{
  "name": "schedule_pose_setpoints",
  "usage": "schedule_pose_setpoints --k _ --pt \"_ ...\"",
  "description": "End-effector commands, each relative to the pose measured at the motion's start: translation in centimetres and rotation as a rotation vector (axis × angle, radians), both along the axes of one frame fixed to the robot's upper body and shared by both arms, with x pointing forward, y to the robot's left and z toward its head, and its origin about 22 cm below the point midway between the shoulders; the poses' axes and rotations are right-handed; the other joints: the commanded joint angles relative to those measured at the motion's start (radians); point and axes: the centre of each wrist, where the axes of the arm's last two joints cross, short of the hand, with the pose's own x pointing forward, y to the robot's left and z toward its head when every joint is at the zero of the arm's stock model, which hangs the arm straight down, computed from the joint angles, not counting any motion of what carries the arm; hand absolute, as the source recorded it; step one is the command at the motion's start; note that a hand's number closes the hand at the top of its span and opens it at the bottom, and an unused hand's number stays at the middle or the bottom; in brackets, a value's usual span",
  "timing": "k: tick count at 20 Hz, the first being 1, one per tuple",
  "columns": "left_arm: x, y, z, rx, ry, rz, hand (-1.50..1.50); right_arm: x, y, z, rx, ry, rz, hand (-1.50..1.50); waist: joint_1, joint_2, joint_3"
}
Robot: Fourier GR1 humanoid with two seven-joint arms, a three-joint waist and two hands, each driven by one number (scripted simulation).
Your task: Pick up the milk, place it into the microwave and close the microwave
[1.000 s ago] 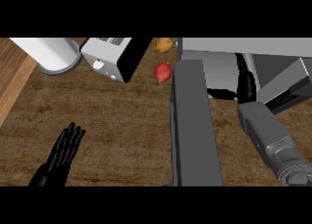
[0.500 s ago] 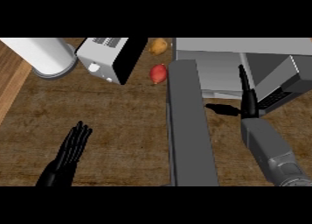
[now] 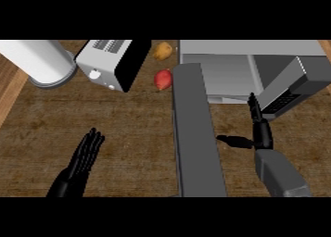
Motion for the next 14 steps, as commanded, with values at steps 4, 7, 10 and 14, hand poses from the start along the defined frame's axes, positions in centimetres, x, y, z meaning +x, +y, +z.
schedule_pose_setpoints --k 4,7,10,14 --pt "0.2 -0.2 -0.1 -0.053 0.019 -0.062 -1.50 -4.0 -0.7 -2.7 0.228 -0.042 0.060 -1.50 -0.020 -0.008 -0.001" --pt "1.5 -1.7 0.0 -0.040 0.050 -0.154 -1.50 -3.5 -0.3 -2.4 0.272 -0.067 0.099 -1.50 -0.022 -0.007 -0.001" --pt "1.5 -1.8 0.4 0.032 0.073 -0.145 1.50 -5.5 0.3 -3.4 0.319 -0.084 0.105 -1.50 -0.031 -0.012 -0.002" --pt "2.0 -1.9 -0.4 0.139 0.071 -0.154 1.50 -9.0 -4.0 -3.9 0.324 -0.109 0.111 -1.50 -0.035 -0.012 -0.002"
